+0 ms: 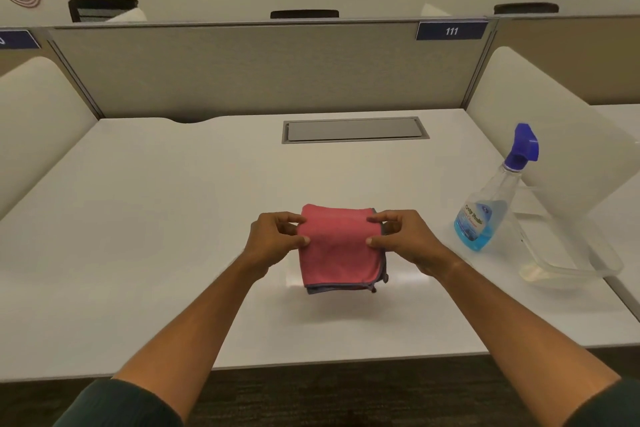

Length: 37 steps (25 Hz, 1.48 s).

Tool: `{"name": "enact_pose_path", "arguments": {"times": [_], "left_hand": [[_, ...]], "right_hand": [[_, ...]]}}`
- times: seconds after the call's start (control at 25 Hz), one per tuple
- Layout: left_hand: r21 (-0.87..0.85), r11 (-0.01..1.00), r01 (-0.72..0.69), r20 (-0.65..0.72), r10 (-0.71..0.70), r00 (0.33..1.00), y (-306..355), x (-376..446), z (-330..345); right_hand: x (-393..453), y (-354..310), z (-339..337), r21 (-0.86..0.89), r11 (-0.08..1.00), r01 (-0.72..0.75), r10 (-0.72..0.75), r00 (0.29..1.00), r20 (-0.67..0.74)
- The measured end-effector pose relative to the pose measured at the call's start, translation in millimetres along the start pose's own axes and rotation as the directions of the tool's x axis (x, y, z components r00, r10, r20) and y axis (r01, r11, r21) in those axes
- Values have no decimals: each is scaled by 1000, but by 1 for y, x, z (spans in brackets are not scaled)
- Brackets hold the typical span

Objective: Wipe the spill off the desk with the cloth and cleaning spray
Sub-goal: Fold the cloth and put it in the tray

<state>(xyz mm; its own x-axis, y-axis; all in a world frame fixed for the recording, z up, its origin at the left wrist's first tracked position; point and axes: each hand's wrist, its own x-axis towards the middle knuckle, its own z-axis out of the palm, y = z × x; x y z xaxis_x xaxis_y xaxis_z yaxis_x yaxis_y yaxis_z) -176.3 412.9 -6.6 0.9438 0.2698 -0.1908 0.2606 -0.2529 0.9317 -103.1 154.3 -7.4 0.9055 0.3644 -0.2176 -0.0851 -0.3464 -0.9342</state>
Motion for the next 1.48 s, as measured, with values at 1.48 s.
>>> {"name": "enact_pose_path", "arguments": {"times": [1.48], "left_hand": [[402,796,-452,436,267,860,57,11,7]], "right_hand": [[-54,-35,-40,-585,804,103,-119,993,12]]}}
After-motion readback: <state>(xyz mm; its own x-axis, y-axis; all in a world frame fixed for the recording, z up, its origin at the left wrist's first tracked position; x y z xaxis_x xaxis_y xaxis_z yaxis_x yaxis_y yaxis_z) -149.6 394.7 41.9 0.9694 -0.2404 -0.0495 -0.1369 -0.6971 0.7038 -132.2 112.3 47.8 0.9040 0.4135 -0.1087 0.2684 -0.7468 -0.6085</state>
